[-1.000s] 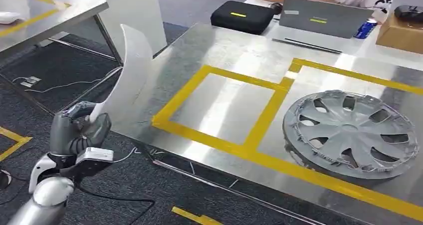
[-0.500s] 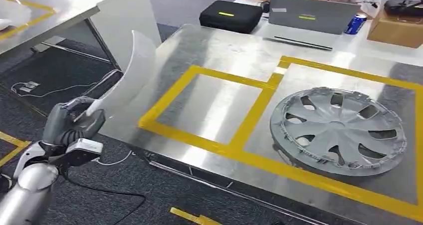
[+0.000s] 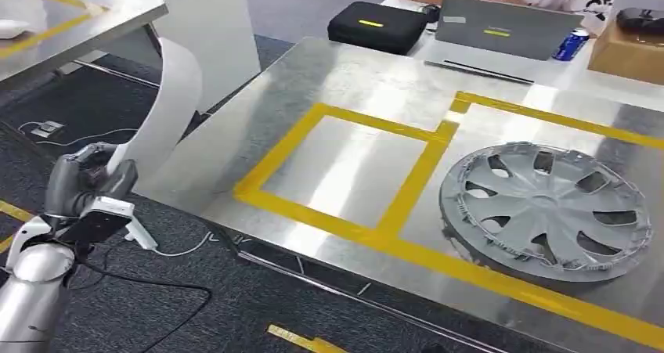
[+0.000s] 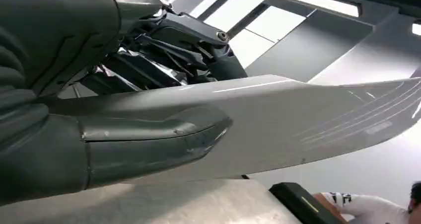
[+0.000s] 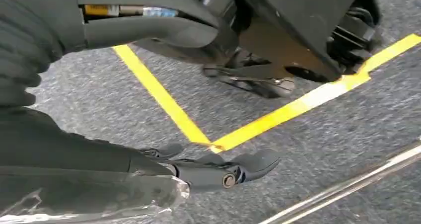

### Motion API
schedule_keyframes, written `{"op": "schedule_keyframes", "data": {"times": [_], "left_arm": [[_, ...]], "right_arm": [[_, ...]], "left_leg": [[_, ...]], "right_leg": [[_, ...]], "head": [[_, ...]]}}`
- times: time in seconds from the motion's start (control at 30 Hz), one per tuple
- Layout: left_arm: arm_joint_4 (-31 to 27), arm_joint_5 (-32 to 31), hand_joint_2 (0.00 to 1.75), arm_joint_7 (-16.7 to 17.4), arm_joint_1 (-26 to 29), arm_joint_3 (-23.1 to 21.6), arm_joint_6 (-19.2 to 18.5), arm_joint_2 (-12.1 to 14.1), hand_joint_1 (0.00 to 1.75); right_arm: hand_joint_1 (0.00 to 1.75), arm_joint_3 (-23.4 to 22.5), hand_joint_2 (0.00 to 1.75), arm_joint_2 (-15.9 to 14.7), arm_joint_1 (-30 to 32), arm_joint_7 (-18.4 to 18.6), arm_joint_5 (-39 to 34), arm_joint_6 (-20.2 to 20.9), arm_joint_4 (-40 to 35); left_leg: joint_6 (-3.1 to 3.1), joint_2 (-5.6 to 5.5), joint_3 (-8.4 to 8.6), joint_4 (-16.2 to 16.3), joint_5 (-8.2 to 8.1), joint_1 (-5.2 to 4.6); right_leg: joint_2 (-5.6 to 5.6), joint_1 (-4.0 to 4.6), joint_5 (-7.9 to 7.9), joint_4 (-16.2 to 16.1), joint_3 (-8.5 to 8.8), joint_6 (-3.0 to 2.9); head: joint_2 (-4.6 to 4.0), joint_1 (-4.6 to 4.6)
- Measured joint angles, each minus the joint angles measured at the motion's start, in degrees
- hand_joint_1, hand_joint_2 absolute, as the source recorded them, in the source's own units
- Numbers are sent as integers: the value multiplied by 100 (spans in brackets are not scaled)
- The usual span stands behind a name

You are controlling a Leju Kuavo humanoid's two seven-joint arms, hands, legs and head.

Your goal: Take the parts from the cabinet and place them on the table.

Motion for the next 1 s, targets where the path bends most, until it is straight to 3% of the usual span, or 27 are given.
{"op": "schedule_keyframes", "data": {"times": [0.07, 0.13, 0.17, 0.2, 0.23, 0.33, 0.37, 0.43, 0.5, 0.53, 0.57, 0.67, 0.73, 0.77, 0.83, 0.87, 0.9, 0.93, 1.0], "left_arm": [[22, 7, 175, -2, -7, 42, -2, 15, 175], [57, 7, 175, -2, -10, 55, -11, 17, 175], [70, 7, 175, -2, -13, 57, -11, 15, 175], [79, 7, 175, -2, -14, 68, -11, 26, 175], [92, 7, 175, -2, -25, 77, -11, 26, 175], [155, 112, 175, 0, -40, 173, -7, 31, 175], [192, 149, 175, 0, -42, 214, -7, 31, 175], [251, 190, 175, 2, -59, 317, -7, 20, 175], [295, 120, 175, -15, -139, 400, 121, 0, 175], [323, -57, 175, -64, -212, 431, 344, -13, 175], [348, -166, 175, -92, -285, 435, 517, -31, 175], [404, -334, 175, -111, -399, 435, 784, -109, 175], [422, -419, 175, -111, -498, 411, 804, -214, 175], [428, -448, 175, -111, -569, 380, 806, -265, 175], [452, -485, 175, -105, -682, 282, 815, -363, 175], [468, -518, 175, -94, -721, 245, 813, -407, 175], [498, -522, 175, -74, -766, 189, 813, -446, 175], [520, -529, 175, -65, -813, 137, 813, -485, 175], [568, -601, 175, -24, -966, 6, 830, -572, 175]], "right_arm": [[0, 9, 175, -2, 0, 0, 0, 0, 0], [0, 11, 175, -2, 11, 2, 0, 2, 0], [0, 13, 175, -2, 19, 2, 0, 2, 0], [0, 13, 175, -2, 19, 2, 2, 2, 0], [0, 11, 175, -11, 17, 0, 2, 0, 0], [0, 13, 175, -13, 11, 0, 2, 0, 0], [0, 13, 175, -13, 20, 2, 0, 0, 0], [0, 15, 175, -13, 38, 2, 0, 0, 0], [0, 24, 175, -13, 35, 2, 0, 2, 0], [0, 39, 175, -13, 32, 2, -2, 2, 0], [0, 55, 175, -13, 19, 2, -2, 2, 0], [0, 103, 175, -13, 13, 13, 0, 7, 0], [0, 116, 175, -15, -3, 28, 4, 9, -2], [0, 133, 175, -15, -20, 41, 13, 13, -2], [0, 162, 175, -15, -38, 52, 22, 31, -2], [0, 164, 175, -15, -45, 52, 22, 39, -4], [0, 183, 175, -15, -57, 57, 24, 50, -4], [0, 197, 175, -15, -77, 77, 28, 53, -7], [0, 238, 175, -22, -103, 129, 39, 66, -9]], "left_leg": [[-52, -12, -36, 35, -20, -48], [-106, -3, -43, 10, 9, -33], [-150, 0, -31, -1, 5, -30], [-183, 2, -35, 23, -57, -14], [-206, 4, -89, 163, -168, -15], [-249, 3, -691, 1409, -748, -9], [-254, 3, -830, 1658, -784, -9], [-244, 3, -766, 1452, -494, -10], [-211, 4, -370, 606, 20, -10], [-180, 6, -176, 177, 136, -13], [-173, 4, -107, 62, 88, -33], [-99, -7, -131, 48, 59, -53], [-21, 4, -97, -7, 92, 1], [14, 6, -99, -6, 88, 4], [33, 8, -105, -5, 83, -2], [33, 11, -104, -1, 83, -3], [33, 13, -100, 0, 82, -4], [33, 12, -98, 1, 82, -3], [17, 0, -77, 2, 72, -1]], "right_leg": [[-1, 15, -74, -363, 200, -45], [18, 30, -67, -318, 170, -80], [24, 30, -55, -337, 173, -125], [17, -11, -20, -397, 211, -180], [18, -2, -13, -413, 223, -200], [14, 15, -30, -410, 227, -261], [15, 22, -35, -406, 229, -270], [22, 25, -45, -394, 239, -271], [29, 25, -66, -383, 273, -258], [26, 28, -83, -381, 280, -239], [30, 73, -99, -342, 251, -213], [12, 52, -77, -374, 239, -134], [14, 58, -197, -247, 157, -54], [10, 51, -364, 52, 20, -25], [9, 22, -765, 999, -447, 15], [7, 18, -872, 1344, -627, 31], [7, 13, -834, 1440, -695, 36], [6, 10, -685, 1281, -628, 38], [4, 6, -113, 242, -124, 9]], "head": [[0, -7], [0, -11], [0, -13], [0, -11], [0, -35], [0, -61], [0, -61], [0, -61], [0, -63], [0, -57], [0, -59], [0, -55], [0, -42], [0, -11], [0, -22], [0, -9], [0, -20], [0, -9], [0, -9]]}}
